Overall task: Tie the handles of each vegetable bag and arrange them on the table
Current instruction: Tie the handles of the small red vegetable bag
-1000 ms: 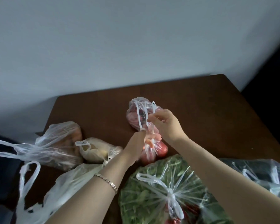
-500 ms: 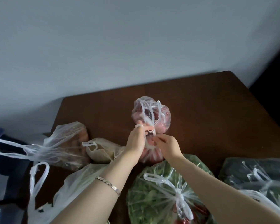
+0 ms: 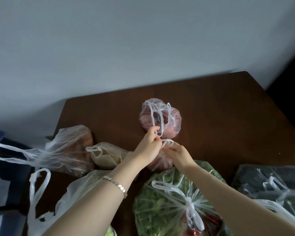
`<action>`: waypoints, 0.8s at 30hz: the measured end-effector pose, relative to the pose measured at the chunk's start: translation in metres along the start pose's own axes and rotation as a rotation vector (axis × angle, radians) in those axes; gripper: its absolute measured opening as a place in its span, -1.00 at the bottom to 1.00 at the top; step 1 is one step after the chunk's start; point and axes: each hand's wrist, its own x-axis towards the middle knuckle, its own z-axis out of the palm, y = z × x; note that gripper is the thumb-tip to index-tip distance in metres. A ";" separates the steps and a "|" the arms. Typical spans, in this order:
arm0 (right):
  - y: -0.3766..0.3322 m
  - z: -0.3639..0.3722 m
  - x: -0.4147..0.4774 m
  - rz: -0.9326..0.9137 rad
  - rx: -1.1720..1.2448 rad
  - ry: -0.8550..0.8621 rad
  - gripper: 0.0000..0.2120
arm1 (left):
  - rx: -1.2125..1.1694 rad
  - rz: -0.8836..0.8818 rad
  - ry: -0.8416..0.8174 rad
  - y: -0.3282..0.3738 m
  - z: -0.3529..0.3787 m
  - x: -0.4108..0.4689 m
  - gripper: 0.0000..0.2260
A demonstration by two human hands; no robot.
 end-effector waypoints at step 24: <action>0.004 -0.001 0.012 0.291 0.112 0.399 -0.58 | 0.258 0.166 0.212 -0.041 0.025 -0.007 -0.84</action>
